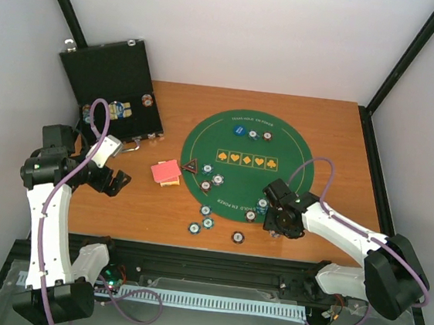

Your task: Distribute texas hold em gaming equipment

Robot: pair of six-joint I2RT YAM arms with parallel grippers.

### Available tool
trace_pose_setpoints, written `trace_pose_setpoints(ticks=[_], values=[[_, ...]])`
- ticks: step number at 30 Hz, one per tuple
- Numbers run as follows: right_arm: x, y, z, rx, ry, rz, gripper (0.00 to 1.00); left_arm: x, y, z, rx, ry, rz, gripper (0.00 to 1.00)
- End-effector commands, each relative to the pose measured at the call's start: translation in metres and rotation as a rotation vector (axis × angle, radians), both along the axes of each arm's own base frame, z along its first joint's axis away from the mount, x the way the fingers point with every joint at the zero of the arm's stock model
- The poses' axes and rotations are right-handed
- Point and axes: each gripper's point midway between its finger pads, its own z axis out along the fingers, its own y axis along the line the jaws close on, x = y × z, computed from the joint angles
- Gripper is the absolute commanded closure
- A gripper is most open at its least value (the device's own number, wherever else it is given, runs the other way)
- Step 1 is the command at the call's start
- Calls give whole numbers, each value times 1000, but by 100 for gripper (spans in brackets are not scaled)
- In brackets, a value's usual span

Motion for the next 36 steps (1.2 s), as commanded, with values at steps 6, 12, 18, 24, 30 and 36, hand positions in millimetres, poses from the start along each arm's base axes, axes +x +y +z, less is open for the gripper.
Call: trace_pose_setpoints(ticks=[6,12,18,24,30,36], values=[[3,-1,-2,7,-15,-8,43,2,-1,14,1,-40,-4,0],[4,-1,-5,3,-11,-3,48,2,-1,15,2,-42,-5,0],[4,-1,-6,5,-9,-4,56,3,-1,18,-1,-48,-2,0],[3,-2,-7,6,-6,-2,63,4,0,17,3,-48,-2,0],[0,-4,-6,9,-2,0,70,2,1,16,19,-50,0,0],[7,-2,13,20,-32,8,85,2,2,16,20,-50,0,0]])
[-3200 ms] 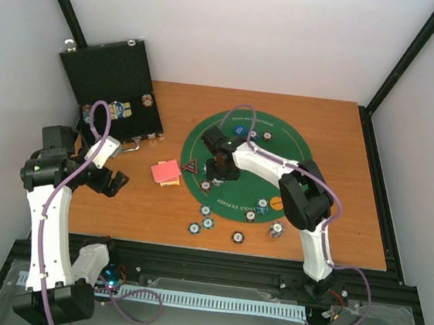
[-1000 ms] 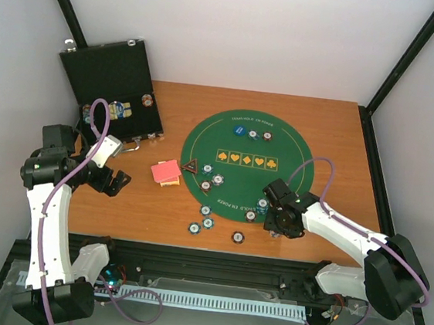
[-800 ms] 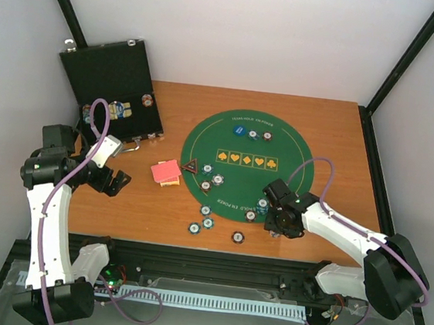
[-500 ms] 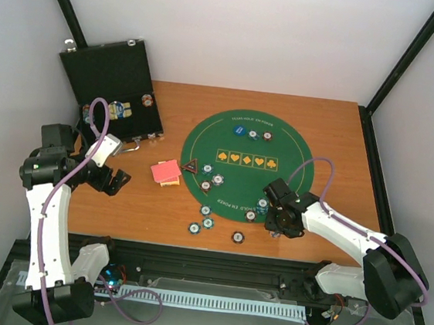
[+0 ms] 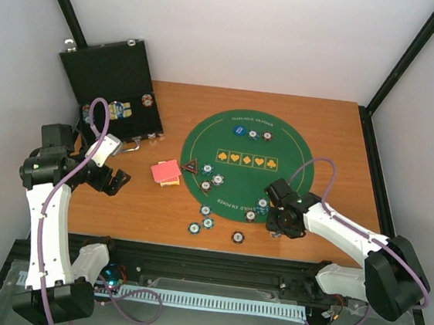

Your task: Distribute texas hold em gaming equipment

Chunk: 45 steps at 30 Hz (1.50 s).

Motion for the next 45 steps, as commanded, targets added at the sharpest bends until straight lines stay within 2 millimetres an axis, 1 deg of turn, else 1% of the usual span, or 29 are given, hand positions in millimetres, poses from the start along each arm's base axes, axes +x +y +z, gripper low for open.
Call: trace_pose_setpoints(ticks=[1,3,6,10,12,13,17,18,20,25,28,30,32,33,34,35,38,42,45], values=[[7,2,22,21,-39,7,87,1,0,12,12,-41,-2,0],[13,5,35,35,-64,17,90,1,1,12,13,-42,0,0],[23,9,56,54,-104,27,91,3,2,11,18,-41,3,0],[46,16,82,66,-149,40,92,3,2,10,15,-36,5,0],[63,16,94,55,-165,52,92,3,3,9,17,-34,6,0],[76,18,103,55,-185,52,92,4,3,10,18,-37,6,0],[127,12,119,42,-211,36,93,5,4,10,21,-34,10,0],[141,9,115,31,-199,25,92,6,4,10,21,-34,12,0],[169,4,116,24,-204,4,92,7,5,9,19,-30,11,0],[231,-1,105,32,-188,-30,93,12,4,5,1,-11,6,0],[263,-2,94,29,-177,-41,93,17,4,5,-11,-7,4,0],[281,-3,82,19,-160,-45,92,20,4,4,-19,-3,0,0],[300,-1,75,13,-157,-47,93,23,5,0,-22,10,-2,0],[306,1,70,11,-152,-45,93,24,5,-3,-22,17,-3,0],[314,-7,63,6,-145,-63,93,26,6,-6,-22,26,-4,0],[321,-12,53,-3,-134,-73,93,27,7,-9,-21,34,-4,0],[335,-16,40,-8,-126,-81,93,28,8,-14,-20,48,-10,0],[345,-29,25,-1,-110,-104,93,28,8,-17,-15,50,-13,0],[351,-30,18,1,-103,-93,92,28,8,-17,-15,49,-17,0]])
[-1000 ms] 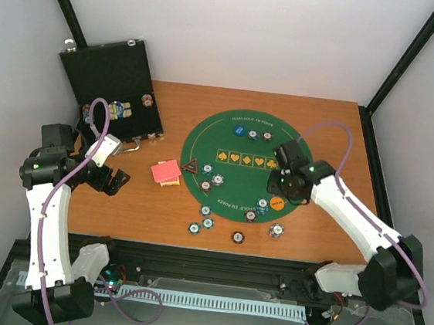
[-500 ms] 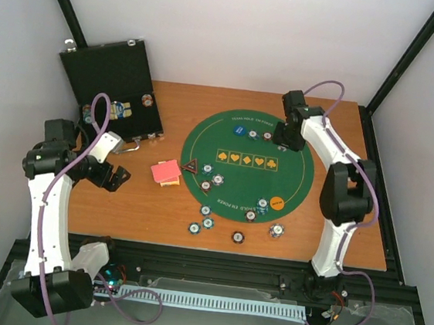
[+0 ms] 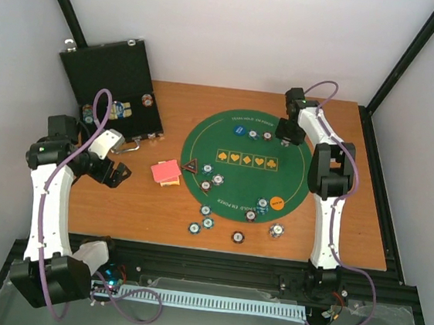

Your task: Distribute texas hold em gaming equipment

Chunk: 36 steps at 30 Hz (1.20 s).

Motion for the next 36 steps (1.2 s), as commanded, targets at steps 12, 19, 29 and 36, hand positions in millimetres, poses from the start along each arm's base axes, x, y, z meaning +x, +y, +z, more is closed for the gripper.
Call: trace_pose_setpoints(ticks=[12,19,29,36], values=[[32,-4,-20,12,1,15,91,6,-1,6,-3,-35,-16,0],[34,2,-25,45,7,22,68,7,-1,6,-2,-33,-17,0],[24,-4,21,44,-20,13,40,2,-1,7,3,-35,-16,0],[-21,-4,81,52,-83,-4,41,-3,-3,6,-3,-32,-7,0]])
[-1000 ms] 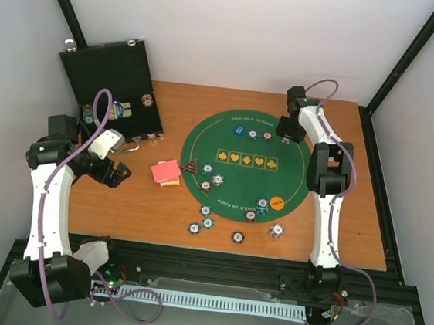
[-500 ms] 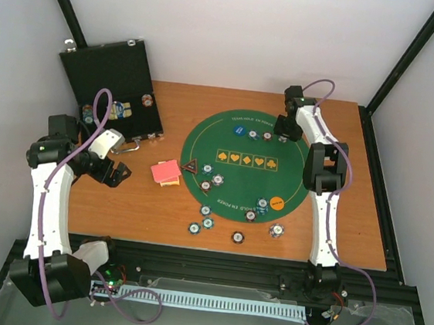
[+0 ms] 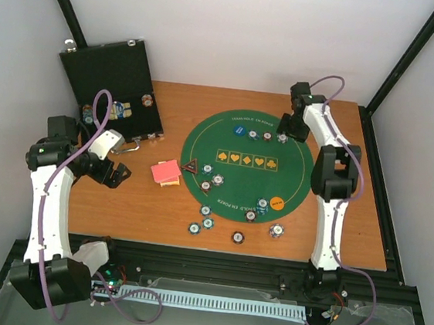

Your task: Distribute texas hold em gaming equipment

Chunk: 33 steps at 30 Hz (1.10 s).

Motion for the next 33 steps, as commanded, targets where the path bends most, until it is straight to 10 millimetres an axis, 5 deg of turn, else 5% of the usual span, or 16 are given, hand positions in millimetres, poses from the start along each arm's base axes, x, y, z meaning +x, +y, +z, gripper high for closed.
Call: trace_pose_setpoints(ticks=[1,4,8,15,24,33], values=[[-37,3,68,14,-101,-14,42,-3,-3,6,-8,-27,-7,0],[-82,15,78,9,-114,-1,41,-6,-5,8,-14,-30,-5,0],[-169,35,59,-14,-90,33,39,-10,-8,8,-21,-28,-10,0],[-270,30,31,-9,-56,1,34,-14,-9,4,-22,-17,-9,0],[-322,30,12,45,2,21,32,-16,-9,2,-24,-11,-10,0],[-336,37,-19,40,58,31,32,-20,-10,4,-12,-23,-15,0]])
